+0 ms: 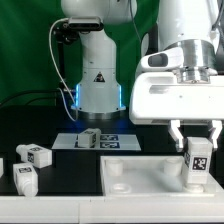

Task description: Assemble one leg

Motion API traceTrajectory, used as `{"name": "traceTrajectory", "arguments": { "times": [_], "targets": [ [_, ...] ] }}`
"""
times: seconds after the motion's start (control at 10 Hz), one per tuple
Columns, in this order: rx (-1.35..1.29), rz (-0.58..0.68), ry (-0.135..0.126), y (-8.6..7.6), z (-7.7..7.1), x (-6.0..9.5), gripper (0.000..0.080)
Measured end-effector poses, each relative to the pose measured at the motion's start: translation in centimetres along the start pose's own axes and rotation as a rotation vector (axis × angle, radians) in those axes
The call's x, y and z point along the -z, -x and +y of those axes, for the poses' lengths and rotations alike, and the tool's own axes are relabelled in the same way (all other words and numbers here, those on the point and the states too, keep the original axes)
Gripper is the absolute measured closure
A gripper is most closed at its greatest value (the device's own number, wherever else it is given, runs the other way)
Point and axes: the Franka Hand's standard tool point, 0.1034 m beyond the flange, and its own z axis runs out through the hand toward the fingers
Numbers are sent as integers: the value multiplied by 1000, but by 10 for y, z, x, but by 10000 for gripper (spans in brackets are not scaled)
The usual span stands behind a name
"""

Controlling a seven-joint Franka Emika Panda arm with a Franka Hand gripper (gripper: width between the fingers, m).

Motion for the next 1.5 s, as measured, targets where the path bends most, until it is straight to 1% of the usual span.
{"name": "traceTrajectory", "arguments": {
  "times": [0.4, 0.5, 0.6, 0.7, 0.8, 0.9, 1.0, 1.1, 1.2, 1.3, 1.4, 1.5],
  "targets": [
    [4, 33, 7, 0, 4, -1, 514],
    [5, 33, 7, 0, 4, -1, 459],
    [5, 33, 7, 0, 4, -1, 275],
    [18, 0, 10, 2, 7, -2, 275],
    [16, -68, 9, -4, 13, 3, 176],
    [1, -67, 7, -13, 18, 9, 158],
    [-7, -137, 5, -10, 18, 6, 158],
    [-17, -255, -2, -12, 16, 4, 151],
    [-36, -315, -5, -19, 19, 4, 151],
    [-65, -412, -7, -15, 19, 4, 151],
    [-92, -493, -4, -14, 14, 2, 151],
    [-101, -548, -1, -12, 12, -1, 151]
  ]
}}
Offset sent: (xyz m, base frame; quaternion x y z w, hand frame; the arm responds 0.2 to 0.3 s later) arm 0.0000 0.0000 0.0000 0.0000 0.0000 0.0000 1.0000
